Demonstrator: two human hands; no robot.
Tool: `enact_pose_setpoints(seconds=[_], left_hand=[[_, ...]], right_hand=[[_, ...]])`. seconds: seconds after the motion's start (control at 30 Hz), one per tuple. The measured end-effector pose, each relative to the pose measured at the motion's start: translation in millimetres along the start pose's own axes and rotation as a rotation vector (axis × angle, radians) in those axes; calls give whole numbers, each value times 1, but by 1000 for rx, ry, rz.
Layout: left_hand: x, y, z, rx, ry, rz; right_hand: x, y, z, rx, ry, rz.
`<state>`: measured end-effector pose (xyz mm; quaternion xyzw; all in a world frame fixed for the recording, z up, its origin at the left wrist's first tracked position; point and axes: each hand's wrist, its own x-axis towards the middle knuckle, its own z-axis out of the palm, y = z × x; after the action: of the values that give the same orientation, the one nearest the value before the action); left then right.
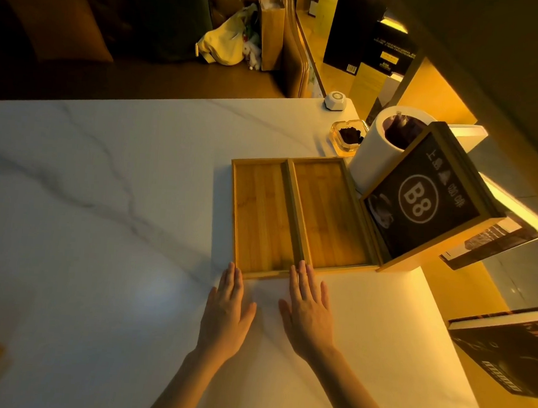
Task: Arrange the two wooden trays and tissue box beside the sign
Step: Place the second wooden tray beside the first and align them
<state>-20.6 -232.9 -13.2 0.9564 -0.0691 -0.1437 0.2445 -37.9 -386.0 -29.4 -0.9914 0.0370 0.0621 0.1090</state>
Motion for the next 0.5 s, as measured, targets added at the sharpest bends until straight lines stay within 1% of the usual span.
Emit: enact_pose_setpoints(seconds=[0.07,0.17,0.23,0.4,0.5], left_hand=[[0,-2,1,3,-10,7],[-1,-3,-1,-9,-25,24],[-1,-5,-5,-1,-49,40],[1,-7,-24,-40,-132,42],[2,-6,-42,-91,-108,30]], right_hand=[[0,-1,-4,-1,-20,13],[0,-2,-10,25,-66,-22],[0,-5,-19,62,-86,-14],[7,-11,-47,43,-176,8],[12,-17,-63,27,-180,12]])
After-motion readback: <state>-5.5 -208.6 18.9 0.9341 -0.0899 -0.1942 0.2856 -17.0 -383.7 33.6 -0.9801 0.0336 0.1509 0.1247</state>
